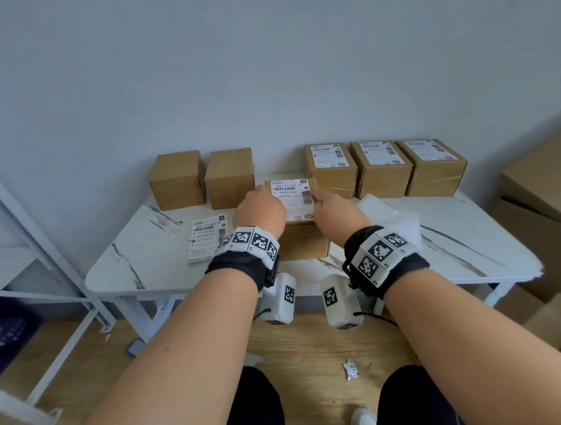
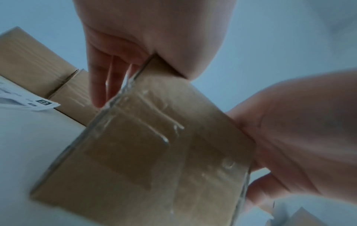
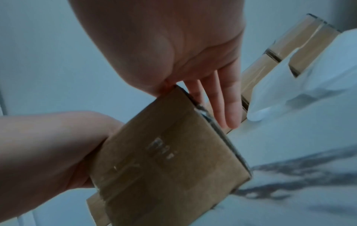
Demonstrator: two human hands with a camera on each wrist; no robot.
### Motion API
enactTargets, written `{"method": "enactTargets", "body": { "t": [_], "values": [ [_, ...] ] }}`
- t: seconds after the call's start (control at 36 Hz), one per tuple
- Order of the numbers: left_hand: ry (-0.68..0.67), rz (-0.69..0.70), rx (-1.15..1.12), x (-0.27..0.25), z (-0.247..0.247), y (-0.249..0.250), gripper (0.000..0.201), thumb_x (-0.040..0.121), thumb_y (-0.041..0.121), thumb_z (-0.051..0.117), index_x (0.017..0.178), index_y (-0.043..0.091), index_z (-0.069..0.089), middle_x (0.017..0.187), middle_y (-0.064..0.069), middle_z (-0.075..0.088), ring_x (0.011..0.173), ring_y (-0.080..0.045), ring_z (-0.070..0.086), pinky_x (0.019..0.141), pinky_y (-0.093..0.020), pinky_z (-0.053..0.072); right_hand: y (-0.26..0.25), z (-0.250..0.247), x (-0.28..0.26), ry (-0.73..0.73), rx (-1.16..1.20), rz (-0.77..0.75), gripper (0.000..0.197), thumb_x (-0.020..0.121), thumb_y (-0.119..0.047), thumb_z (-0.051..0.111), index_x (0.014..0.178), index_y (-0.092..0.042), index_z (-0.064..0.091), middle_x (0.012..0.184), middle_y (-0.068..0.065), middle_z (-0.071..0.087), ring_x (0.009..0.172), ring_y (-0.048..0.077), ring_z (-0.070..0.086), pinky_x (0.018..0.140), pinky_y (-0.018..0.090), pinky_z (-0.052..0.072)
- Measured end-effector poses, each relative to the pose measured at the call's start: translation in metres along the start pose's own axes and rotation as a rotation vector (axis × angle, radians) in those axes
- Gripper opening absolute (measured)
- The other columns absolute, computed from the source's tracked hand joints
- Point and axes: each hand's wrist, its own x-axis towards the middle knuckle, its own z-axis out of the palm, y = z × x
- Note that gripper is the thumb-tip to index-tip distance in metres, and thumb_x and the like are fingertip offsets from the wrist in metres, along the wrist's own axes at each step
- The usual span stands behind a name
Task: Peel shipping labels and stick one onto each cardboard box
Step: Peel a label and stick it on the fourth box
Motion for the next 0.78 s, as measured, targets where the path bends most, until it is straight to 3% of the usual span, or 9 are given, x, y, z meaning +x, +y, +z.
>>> {"method": "enactTargets", "body": {
  "t": [0.08,0.14,0.25,0.33,0.39,0.44,0.56,0.69,0.78],
  "values": [
    [-0.041,0.071,-0.022,-0.002,-0.001,-0.006,0.027,0.099,0.017,0.031,0.109,0.005,0.053,0.106,-0.012,0.060,0.082,-0.023,0.051,0.068,-0.032,0.036,-0.004,-0.005,0.001,-0.051,-0.082,0.003,0.052,0.095,-0.002,0.031,0.142,-0.021,0.042,0.131,0.011,0.053,0.116,0.029,0.051,0.098,0.044,0.047],
    [-0.074,0.111,-0.008,-0.003,-0.001,-0.009,0.030,0.100,0.022,0.030,0.111,0.007,0.053,0.105,-0.011,0.062,0.085,-0.024,0.055,0.069,-0.033,0.040,-0.007,-0.008,0.006,-0.048,-0.129,-0.019,0.047,0.096,-0.007,0.035,0.140,-0.019,0.046,0.139,0.011,0.048,0.124,0.031,0.047,0.102,0.042,0.043],
    [-0.156,0.108,-0.014,-0.007,0.000,-0.013,0.039,0.103,0.031,0.024,0.135,0.014,0.040,0.111,-0.012,0.063,0.095,-0.028,0.060,0.078,-0.037,0.048,-0.017,-0.010,0.014,-0.069,-0.163,-0.020,0.047,0.095,-0.012,0.035,0.141,-0.020,0.045,0.137,0.014,0.048,0.123,0.033,0.048,0.102,0.042,0.042],
    [-0.173,0.106,-0.020,-0.008,-0.002,-0.012,0.046,0.104,0.029,0.023,0.148,0.020,0.024,0.109,-0.013,0.064,0.088,-0.026,0.058,0.073,-0.035,0.044,-0.025,-0.009,0.021,-0.095,-0.207,0.036,0.053,0.092,-0.009,0.030,0.142,-0.027,0.040,0.136,0.013,0.045,0.119,0.033,0.048,0.099,0.045,0.043],
    [-0.176,0.102,-0.010,-0.009,-0.004,-0.010,0.049,0.104,0.028,0.022,0.152,0.020,0.016,0.111,-0.013,0.064,0.092,-0.026,0.059,0.073,-0.034,0.041,-0.026,-0.006,0.028,-0.091,-0.223,0.050,0.053,0.092,-0.010,0.027,0.140,-0.030,0.040,0.136,0.011,0.047,0.120,0.033,0.048,0.100,0.048,0.043],
    [-0.184,0.087,-0.006,-0.009,-0.005,-0.008,0.049,0.104,0.027,0.022,0.152,0.019,0.015,0.114,-0.014,0.063,0.099,-0.028,0.060,0.073,-0.033,0.041,-0.027,-0.003,0.033,-0.091,-0.217,0.049,0.050,0.093,-0.013,0.026,0.137,-0.029,0.041,0.132,0.011,0.051,0.114,0.032,0.050,0.098,0.049,0.044],
    [-0.180,0.088,-0.014,-0.009,-0.005,-0.008,0.049,0.104,0.028,0.021,0.152,0.020,0.016,0.112,-0.014,0.064,0.096,-0.027,0.059,0.074,-0.034,0.042,-0.029,-0.002,0.036,-0.082,-0.141,0.073,0.042,0.097,-0.016,0.025,0.134,-0.022,0.044,0.106,0.010,0.055,0.092,0.028,0.054,0.088,0.043,0.048],
    [-0.162,0.067,0.000,-0.010,-0.002,-0.010,0.050,0.103,0.031,0.020,0.152,0.024,0.016,0.111,-0.012,0.064,0.097,-0.027,0.059,0.077,-0.037,0.044,-0.025,-0.002,0.029,-0.066,-0.151,0.035,0.049,0.099,-0.014,0.032,0.148,-0.015,0.031,0.139,0.017,0.049,0.124,0.036,0.051,0.102,0.045,0.043],
    [-0.093,0.087,0.031,-0.016,-0.002,-0.011,0.047,0.103,0.033,0.019,0.148,0.024,0.025,0.104,-0.010,0.065,0.084,-0.025,0.055,0.069,-0.035,0.041,-0.023,-0.007,0.020,-0.035,-0.092,0.086,0.045,0.097,-0.017,0.035,0.142,-0.015,0.035,0.129,0.015,0.056,0.109,0.031,0.057,0.084,0.037,0.047]
  ]
}}
